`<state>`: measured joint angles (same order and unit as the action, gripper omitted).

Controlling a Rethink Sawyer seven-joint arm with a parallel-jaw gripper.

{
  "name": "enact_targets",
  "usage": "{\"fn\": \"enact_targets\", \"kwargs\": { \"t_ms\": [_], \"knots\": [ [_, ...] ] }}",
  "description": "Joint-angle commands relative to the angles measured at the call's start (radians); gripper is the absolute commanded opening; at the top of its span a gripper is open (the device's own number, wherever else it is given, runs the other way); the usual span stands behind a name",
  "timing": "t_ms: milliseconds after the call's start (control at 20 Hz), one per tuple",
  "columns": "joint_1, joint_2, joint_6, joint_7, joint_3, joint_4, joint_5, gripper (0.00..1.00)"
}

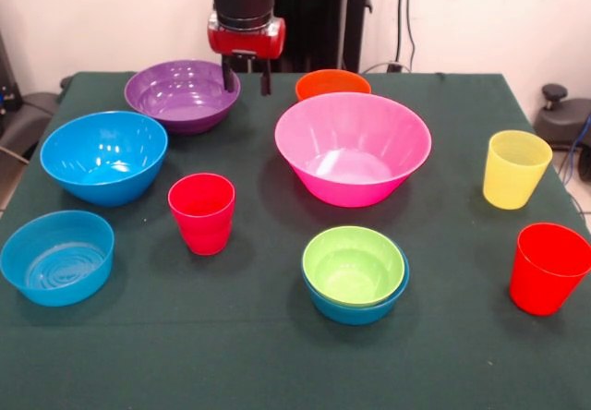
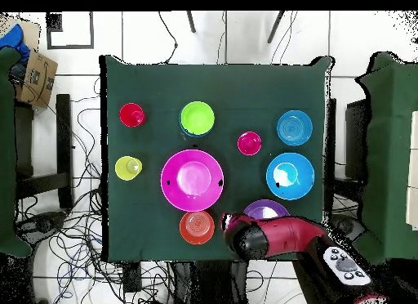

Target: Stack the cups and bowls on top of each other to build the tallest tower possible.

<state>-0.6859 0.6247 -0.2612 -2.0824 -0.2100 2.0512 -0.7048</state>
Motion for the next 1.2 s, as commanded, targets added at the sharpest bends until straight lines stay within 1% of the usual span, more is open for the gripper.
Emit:
{"fn": "enact_targets", "kwargs": {
  "t_ms": [50,300,450,850,950,1200],
  "knots": [
    [-0.019,-0.061,-0.039,0.125,-0.091,-0.117,-0.080,1.00],
    [-0.046,-0.025,-0.074,0.153,-0.107,-0.112,-0.082,1.00],
    [-0.047,-0.037,-0.070,0.150,-0.103,-0.124,-0.094,1.00],
    [0.003,-0.080,-0.023,0.081,-0.047,-0.164,-0.132,1.00],
    [0.004,-0.087,-0.016,0.075,-0.047,-0.165,-0.139,1.00],
    [0.002,-0.077,-0.035,0.082,-0.058,-0.154,-0.139,1.00]
  ]
}}
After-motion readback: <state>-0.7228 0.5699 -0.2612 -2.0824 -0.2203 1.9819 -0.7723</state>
